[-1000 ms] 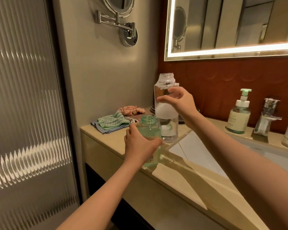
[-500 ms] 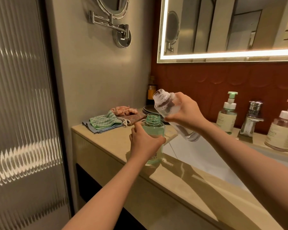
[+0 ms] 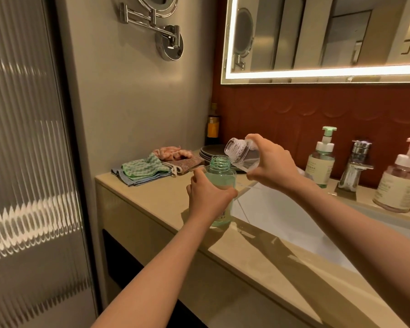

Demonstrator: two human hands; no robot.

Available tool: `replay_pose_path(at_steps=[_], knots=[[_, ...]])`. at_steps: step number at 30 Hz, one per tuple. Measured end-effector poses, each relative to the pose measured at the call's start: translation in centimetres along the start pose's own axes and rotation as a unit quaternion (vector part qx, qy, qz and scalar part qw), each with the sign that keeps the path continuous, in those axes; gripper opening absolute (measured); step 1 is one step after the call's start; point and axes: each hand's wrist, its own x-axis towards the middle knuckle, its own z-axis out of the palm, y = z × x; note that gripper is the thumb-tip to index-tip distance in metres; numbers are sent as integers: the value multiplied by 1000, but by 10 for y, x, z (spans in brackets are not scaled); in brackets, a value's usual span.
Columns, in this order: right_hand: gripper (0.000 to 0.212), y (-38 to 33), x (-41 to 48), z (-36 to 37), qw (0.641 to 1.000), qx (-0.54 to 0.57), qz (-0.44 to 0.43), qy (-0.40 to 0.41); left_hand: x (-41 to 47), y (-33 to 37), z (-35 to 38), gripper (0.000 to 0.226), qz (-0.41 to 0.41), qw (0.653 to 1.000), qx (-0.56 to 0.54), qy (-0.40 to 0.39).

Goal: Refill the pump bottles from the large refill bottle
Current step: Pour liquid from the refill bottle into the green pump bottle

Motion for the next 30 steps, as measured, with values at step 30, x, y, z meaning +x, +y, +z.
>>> replay_pose_path(at_steps=[30], knots=[[64, -15, 10, -9, 990, -141, -25, 13, 5, -1, 4, 80, 1, 1000, 11, 1]])
